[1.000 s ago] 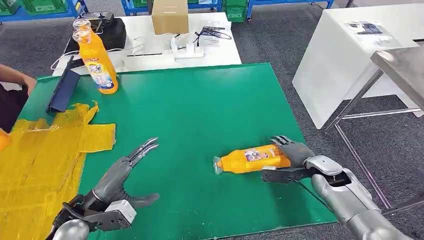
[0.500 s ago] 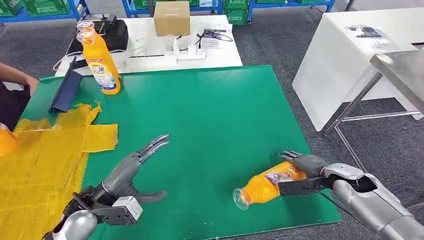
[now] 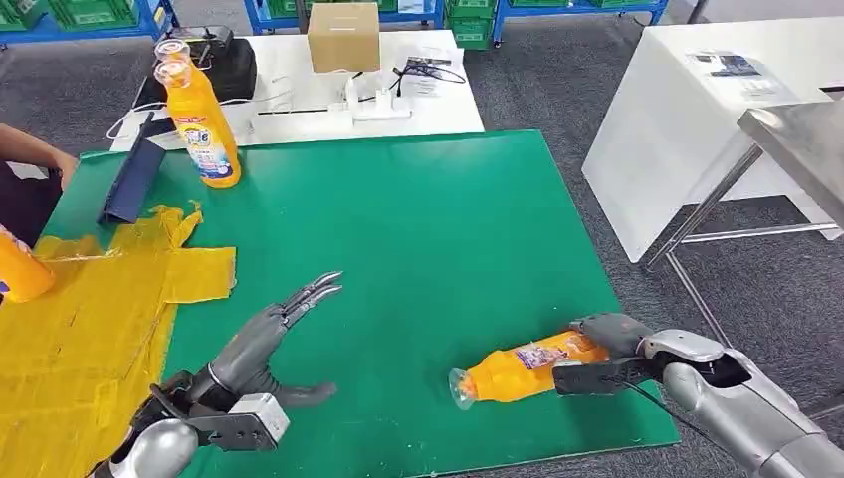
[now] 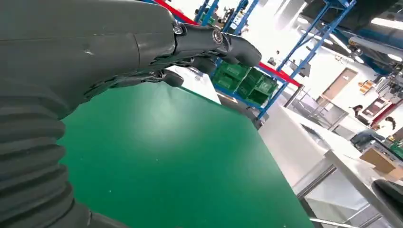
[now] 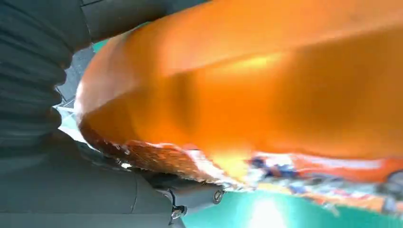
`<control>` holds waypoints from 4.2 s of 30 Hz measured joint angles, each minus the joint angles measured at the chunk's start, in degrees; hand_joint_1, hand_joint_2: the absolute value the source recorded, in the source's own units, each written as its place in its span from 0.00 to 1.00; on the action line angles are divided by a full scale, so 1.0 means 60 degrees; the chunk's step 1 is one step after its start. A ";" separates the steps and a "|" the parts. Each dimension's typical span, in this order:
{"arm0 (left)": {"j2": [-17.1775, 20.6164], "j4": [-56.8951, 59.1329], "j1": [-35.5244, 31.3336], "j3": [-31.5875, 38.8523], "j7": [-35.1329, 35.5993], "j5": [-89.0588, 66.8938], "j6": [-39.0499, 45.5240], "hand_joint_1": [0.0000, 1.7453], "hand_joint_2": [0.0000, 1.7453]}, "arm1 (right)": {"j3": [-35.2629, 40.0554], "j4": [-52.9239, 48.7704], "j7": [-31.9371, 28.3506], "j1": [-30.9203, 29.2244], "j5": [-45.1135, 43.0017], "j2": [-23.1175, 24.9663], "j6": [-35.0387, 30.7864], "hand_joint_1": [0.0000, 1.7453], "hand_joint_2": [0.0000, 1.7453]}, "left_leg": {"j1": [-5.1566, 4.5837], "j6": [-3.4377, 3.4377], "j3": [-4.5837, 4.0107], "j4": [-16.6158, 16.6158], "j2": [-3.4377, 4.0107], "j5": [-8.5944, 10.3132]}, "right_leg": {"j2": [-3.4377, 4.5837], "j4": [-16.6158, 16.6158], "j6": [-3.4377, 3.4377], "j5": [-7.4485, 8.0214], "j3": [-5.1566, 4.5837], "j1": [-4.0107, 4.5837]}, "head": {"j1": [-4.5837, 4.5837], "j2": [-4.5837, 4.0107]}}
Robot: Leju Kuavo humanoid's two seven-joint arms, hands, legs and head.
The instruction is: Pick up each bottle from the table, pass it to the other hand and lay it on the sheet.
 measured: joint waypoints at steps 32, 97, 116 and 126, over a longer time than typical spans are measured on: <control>-0.0896 -0.2029 0.2765 0.2445 0.1778 0.6393 -0.2066 0.00 1.00 | -0.4728 -0.4732 0.1734 0.3566 -1.4334 0.6379 -0.0656 1.00 1.00 | 0.0017 -0.0047 -0.0292 -0.0003 -0.0119 0.0043 | -0.0145 0.0084 -0.0041 -0.0026 -0.0262 0.0026 | -0.0007 0.0000; -0.0659 -0.2233 0.0015 -0.0955 0.2830 0.6250 -0.2678 1.00 1.00 | 0.3876 -0.3031 0.3814 -0.0748 -1.2801 0.4976 -0.0473 1.00 1.00 | 0.0014 -0.0036 -0.0304 -0.0001 -0.0116 0.0071 | -0.0137 0.0097 -0.0023 -0.0006 -0.0186 0.0025 | -0.0004 0.0000; 0.1825 -0.0412 -0.3060 -0.3359 0.2601 0.7599 -0.5533 1.00 1.00 | 0.5355 -0.1799 0.3803 -0.1558 -1.3431 0.4947 0.0342 1.00 1.00 | 0.0013 -0.0047 -0.0322 -0.0002 -0.0155 0.0087 | -0.0161 0.0118 -0.0023 -0.0005 -0.0176 0.0028 | -0.0004 0.0000; 0.2015 -0.0313 -0.3087 -0.3563 0.2507 0.7781 -0.5435 1.00 1.00 | 0.5588 -0.1657 0.3803 -0.1656 -1.3515 0.4987 0.0339 1.00 1.00 | 0.0013 -0.0047 -0.0326 -0.0002 -0.0158 0.0087 | -0.0165 0.0118 -0.0023 -0.0005 -0.0178 0.0029 | -0.0004 0.0000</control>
